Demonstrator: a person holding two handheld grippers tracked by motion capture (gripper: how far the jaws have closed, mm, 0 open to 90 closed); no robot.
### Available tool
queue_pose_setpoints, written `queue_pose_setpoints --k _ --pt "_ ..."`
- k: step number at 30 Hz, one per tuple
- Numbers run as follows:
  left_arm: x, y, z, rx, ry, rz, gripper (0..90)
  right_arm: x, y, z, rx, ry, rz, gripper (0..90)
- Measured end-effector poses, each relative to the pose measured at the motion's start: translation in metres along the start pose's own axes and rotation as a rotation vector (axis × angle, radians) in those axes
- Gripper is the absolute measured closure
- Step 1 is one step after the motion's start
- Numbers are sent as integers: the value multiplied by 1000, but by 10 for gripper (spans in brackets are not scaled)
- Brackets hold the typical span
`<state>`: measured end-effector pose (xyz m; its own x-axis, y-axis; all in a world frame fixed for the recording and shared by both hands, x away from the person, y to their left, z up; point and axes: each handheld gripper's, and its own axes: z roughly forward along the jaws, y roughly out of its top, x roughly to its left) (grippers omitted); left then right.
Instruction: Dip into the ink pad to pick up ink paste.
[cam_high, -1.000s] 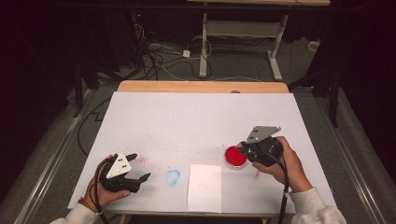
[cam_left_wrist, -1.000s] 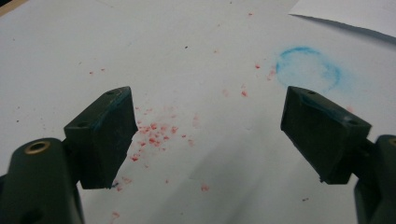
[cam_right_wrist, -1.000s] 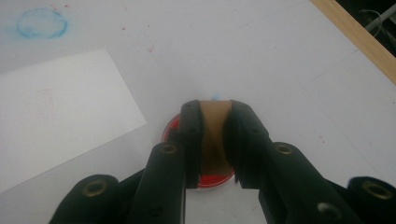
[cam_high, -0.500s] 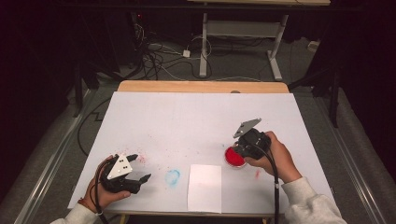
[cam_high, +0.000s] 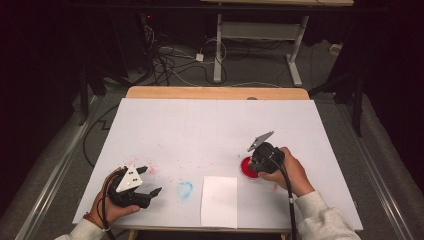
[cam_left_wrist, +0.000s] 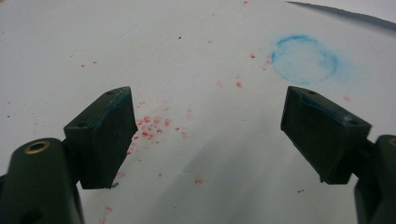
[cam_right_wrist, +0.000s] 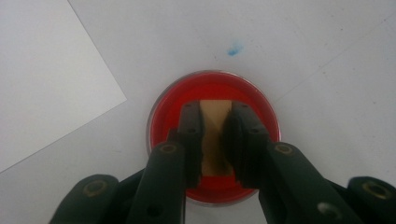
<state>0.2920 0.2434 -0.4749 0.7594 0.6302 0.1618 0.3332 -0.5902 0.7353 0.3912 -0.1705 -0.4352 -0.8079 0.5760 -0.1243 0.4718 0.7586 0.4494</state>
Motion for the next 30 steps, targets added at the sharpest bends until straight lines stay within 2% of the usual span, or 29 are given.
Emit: queue_pose_setpoints --k 8,13,30 --pt "-1 0 1 5 -2 3 176 1 -2 4 -15 -8 -2 765" --pt "-2 1 1 6 -3 6 176 2 -5 5 -35 -7 16 765" --pt "-3 2 1 8 -1 11 177 3 -7 7 -44 -10 19 763"
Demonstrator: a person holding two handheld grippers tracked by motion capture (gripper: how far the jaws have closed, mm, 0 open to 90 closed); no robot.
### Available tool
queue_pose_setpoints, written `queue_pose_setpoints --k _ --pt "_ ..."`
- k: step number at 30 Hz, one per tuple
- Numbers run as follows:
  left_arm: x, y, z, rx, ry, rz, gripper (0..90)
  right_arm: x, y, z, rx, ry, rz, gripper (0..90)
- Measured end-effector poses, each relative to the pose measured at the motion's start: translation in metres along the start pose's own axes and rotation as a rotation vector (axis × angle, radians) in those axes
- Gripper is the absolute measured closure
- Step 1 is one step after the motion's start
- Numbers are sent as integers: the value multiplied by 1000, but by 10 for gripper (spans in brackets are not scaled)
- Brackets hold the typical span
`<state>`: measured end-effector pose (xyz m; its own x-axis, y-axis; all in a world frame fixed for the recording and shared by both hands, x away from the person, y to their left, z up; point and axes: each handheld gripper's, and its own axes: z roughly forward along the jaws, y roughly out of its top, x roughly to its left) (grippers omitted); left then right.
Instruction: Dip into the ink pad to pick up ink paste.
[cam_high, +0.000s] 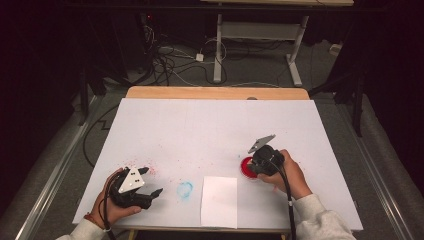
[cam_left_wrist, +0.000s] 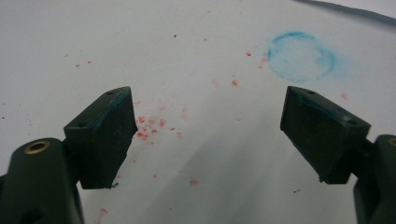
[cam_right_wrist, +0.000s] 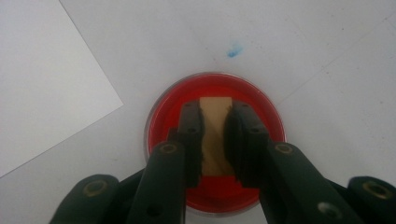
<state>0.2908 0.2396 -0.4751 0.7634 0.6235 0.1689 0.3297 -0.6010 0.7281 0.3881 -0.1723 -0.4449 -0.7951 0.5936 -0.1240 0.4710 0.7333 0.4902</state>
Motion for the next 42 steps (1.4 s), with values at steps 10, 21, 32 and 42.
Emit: queue_pose_setpoints --k 10,21,32,42 --pt "0 0 0 4 -2 2 178 -1 -2 1 -14 9 1 763" --pt "2 0 1 4 -2 -3 177 -2 -1 -7 -62 17 -31 763" --pt "2 0 1 3 2 -1 176 2 5 -45 -167 -24 -37 764" --pt "1 0 1 4 -2 -1 176 6 8 -71 -226 -40 -41 764"
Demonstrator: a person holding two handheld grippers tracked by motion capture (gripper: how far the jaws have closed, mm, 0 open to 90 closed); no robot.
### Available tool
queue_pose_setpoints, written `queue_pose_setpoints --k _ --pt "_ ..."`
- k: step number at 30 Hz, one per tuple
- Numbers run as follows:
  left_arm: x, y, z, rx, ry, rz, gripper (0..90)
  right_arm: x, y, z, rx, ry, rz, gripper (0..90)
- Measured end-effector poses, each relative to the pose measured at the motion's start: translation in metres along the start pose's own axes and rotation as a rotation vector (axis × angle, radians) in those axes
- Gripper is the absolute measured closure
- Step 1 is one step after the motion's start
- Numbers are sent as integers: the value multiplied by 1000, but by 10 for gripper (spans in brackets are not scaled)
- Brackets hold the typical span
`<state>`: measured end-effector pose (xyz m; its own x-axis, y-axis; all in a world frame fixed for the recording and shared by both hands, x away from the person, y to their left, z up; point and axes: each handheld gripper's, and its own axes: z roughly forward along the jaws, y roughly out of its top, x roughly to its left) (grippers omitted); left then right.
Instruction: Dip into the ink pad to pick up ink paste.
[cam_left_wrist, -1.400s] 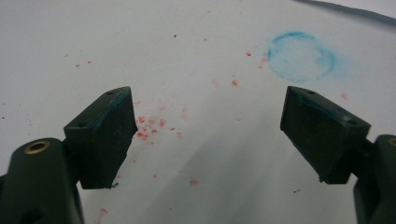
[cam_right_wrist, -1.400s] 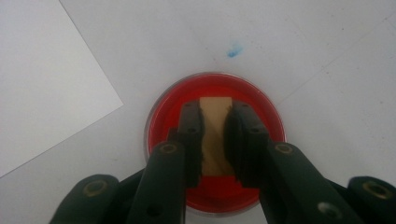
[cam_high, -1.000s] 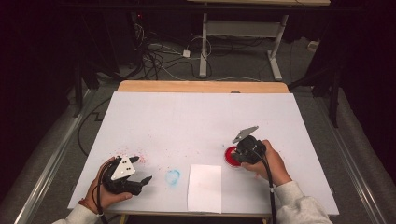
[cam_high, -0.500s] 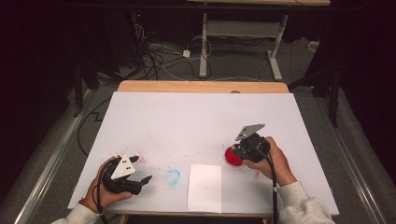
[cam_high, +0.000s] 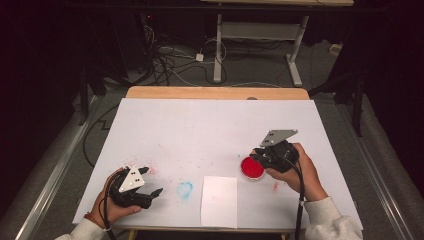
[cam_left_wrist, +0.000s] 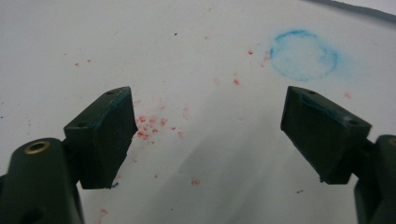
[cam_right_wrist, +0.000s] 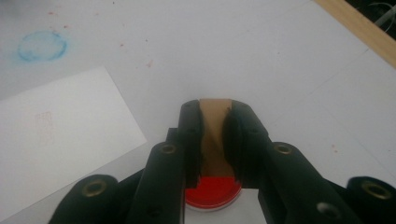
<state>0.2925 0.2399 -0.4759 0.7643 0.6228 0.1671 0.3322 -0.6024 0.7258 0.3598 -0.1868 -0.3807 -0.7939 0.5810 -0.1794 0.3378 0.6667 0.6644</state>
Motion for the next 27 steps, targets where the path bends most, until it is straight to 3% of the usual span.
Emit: queue_pose_setpoints --k 7,17,21,27 --pt "0 0 0 1 -1 0 176 2 4 -11 -32 0 -2 764" --pt "0 0 1 4 -5 0 176 4 6 -13 -44 16 -1 764" --pt "0 0 1 8 -7 1 175 3 6 -8 -28 17 0 763" --pt "0 0 2 12 -8 -1 176 2 -1 13 50 27 -8 763"
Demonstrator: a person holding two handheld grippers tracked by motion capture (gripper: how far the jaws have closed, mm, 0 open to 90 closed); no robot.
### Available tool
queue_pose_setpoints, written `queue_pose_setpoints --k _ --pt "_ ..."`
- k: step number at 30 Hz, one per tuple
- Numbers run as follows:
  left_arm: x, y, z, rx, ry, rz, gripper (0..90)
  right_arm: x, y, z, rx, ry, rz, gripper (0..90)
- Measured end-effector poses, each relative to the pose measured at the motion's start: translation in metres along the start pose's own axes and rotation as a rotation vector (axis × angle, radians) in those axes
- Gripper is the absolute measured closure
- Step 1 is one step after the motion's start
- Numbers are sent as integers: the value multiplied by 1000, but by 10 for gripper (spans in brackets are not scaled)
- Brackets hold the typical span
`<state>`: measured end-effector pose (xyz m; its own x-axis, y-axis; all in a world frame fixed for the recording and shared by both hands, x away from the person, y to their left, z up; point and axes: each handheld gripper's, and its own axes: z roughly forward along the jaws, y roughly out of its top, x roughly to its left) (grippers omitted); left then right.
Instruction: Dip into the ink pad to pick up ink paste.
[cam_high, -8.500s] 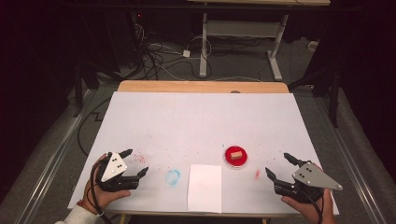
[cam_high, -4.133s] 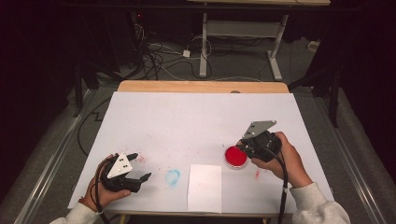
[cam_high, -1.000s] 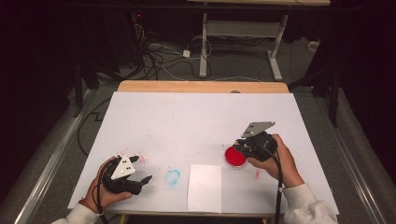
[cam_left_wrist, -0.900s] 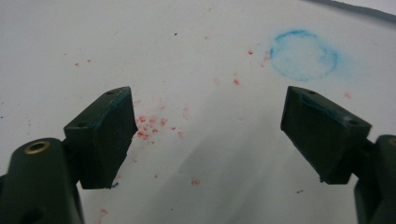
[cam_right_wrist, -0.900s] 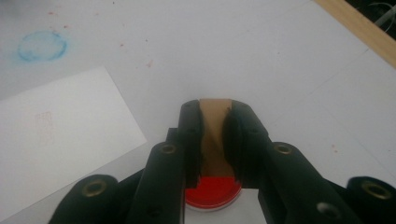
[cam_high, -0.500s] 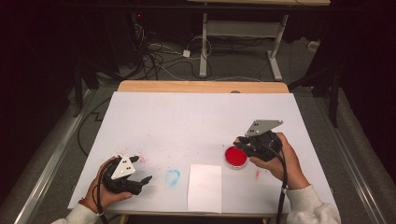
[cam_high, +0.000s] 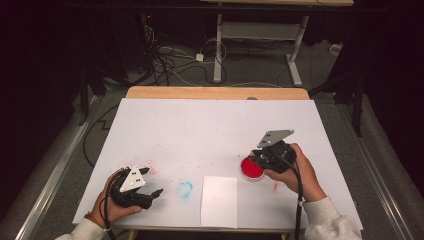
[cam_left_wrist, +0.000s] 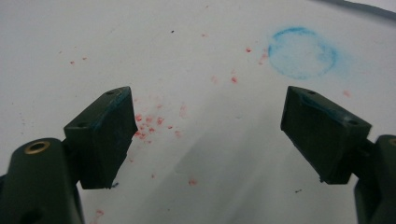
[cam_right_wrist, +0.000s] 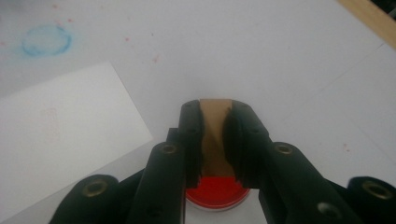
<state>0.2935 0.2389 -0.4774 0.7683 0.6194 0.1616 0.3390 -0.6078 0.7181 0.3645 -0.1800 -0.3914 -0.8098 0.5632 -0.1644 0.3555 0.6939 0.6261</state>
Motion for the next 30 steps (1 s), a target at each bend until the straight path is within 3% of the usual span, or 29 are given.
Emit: queue_pose_setpoints --k 4,11,16,30 --pt "0 0 0 2 3 -1 178 -2 -6 18 68 13 4 764" --pt "0 0 0 2 2 0 178 -8 -17 39 141 39 37 764" --pt "0 0 0 3 1 3 180 -9 -21 50 169 41 42 764" --pt "0 0 -1 2 0 7 183 -8 -22 52 177 36 22 765"
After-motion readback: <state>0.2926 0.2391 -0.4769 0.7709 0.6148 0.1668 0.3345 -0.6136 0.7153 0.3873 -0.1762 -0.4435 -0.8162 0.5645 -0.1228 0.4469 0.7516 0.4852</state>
